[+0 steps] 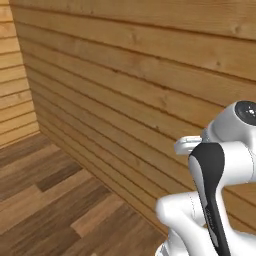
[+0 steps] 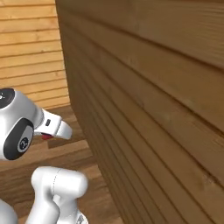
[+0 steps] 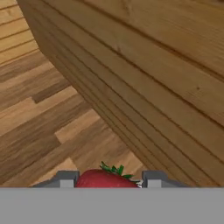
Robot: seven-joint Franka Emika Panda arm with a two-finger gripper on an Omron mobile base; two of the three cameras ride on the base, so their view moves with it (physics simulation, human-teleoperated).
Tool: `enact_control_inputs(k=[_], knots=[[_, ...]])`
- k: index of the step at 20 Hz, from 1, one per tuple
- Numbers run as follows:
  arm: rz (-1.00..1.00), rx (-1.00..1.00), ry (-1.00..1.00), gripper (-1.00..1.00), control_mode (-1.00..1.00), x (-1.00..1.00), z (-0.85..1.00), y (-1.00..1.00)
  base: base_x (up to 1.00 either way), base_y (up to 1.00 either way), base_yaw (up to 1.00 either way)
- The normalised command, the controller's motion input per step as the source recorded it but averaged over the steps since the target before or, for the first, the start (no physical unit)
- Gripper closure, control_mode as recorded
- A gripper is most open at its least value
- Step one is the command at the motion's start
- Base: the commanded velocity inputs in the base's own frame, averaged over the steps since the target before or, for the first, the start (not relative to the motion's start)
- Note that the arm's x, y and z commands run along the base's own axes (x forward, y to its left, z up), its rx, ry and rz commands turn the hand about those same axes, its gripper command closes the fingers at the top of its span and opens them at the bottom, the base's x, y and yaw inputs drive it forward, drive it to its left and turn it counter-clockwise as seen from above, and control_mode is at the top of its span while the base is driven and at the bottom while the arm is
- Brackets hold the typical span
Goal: Take the strawberry from the fridge and place it on top of the pancake, located on the dining counter.
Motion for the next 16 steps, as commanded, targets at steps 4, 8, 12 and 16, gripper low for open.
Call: enact_control_inputs(k=[4,8,12,16], knots=[[0.00,0.00,0.00,1.00,1.00,0.00,0.00,0.00,1.00,0.00,0.73],[0.00,0.00,0.00,1.00,1.00,0.00,0.00,0.00,1.00,0.01,0.74],[0.00,0.00,0.00,1.00,1.00,0.00,0.00,0.00,1.00,0.01,0.72],[0.00,0.00,0.00,1.00,1.00,0.00,0.00,0.00,0.98,0.04,0.70]])
